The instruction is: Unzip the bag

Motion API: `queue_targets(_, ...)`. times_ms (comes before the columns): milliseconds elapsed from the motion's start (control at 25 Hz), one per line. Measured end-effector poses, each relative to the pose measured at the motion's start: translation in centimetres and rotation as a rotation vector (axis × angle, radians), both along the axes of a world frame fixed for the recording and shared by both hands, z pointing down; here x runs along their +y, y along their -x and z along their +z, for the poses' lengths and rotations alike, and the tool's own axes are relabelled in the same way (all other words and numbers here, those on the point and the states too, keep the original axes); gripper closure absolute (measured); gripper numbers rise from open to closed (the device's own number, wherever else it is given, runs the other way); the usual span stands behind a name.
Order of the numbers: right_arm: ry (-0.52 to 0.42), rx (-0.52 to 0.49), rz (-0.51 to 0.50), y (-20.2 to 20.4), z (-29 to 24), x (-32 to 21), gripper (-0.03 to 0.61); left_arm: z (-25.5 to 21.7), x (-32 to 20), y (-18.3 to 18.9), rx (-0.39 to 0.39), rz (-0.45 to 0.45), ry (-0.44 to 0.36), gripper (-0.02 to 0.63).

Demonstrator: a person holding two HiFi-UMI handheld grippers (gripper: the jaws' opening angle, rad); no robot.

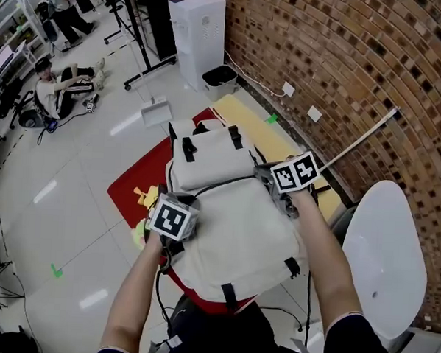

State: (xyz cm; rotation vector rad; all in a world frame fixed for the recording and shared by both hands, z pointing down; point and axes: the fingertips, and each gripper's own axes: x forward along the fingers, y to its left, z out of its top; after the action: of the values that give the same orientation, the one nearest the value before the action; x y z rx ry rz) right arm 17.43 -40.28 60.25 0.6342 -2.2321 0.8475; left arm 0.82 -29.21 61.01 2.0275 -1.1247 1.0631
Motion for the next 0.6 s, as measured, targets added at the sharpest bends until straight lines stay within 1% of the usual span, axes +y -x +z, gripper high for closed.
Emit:
queue_targets(200, 0.073, -0.029, 0.089, -1.4, 0.3, 0.7, 0.56, 0.3, 0.3, 0.2, 0.01, -0.005, 0.008, 0.575)
queue_targets(320, 0.124, -0.044, 0.174, -2.2, 0.4, 0.9, 0.56, 0.4, 0.4, 0.1, 0.009, -0.005, 0.006, 0.577)
queue_targets(400, 0.141, -0.05, 0.222, -2.5, 0.4, 1.0, 0.561, 0.5, 0.5, 0.3, 0.011, -0.009, 0.006, 0.578)
queue_targets(600, 0.161, -0.046, 0.311, -3.5, 0.7, 2.0, 0.561, 0.6, 0.9, -0.2, 0.068, -0.03, 0.012, 0.583)
